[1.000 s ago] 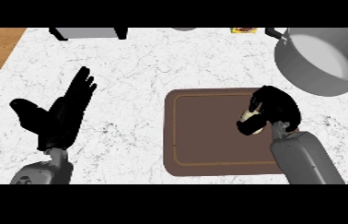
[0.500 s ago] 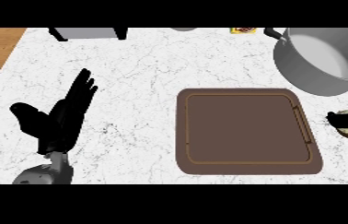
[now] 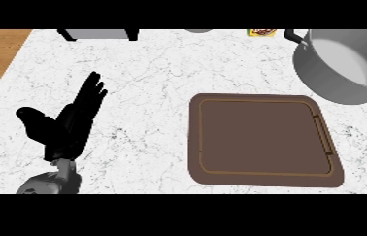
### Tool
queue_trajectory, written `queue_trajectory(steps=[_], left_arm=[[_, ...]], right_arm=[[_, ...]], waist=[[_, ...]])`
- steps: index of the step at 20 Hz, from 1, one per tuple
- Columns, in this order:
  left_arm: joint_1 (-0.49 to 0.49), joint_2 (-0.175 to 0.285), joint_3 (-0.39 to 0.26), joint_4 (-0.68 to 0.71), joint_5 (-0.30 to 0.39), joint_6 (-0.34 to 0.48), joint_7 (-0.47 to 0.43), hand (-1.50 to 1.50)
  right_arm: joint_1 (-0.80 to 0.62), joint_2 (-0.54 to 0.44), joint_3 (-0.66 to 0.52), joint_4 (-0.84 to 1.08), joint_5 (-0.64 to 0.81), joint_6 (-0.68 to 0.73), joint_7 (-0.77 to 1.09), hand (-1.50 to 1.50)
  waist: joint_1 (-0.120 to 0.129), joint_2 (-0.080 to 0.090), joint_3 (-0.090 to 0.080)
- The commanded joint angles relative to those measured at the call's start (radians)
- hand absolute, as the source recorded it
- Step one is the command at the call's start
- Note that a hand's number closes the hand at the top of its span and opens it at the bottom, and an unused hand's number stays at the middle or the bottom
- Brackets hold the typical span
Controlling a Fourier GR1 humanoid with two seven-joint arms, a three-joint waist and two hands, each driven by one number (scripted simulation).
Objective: Pick the cupcake from the tray and place it in the pot
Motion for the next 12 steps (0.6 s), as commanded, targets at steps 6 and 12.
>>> queue_trajectory(steps=[6,12], left_arm=[[-0.023,-0.039,-0.032,0.021,-0.04,0.021,-0.013,0.0],[-0.037,-0.031,-0.019,0.073,-0.034,-0.016,-0.059,0.0]], right_arm=[[-0.304,-0.123,-0.051,0.032,-0.08,0.074,-0.041,1.5],[-0.522,-0.098,0.034,0.398,-0.007,-0.021,-0.1,1.5]], waist=[[0.02,0.005,0.0],[0.036,0.011,0.0]])
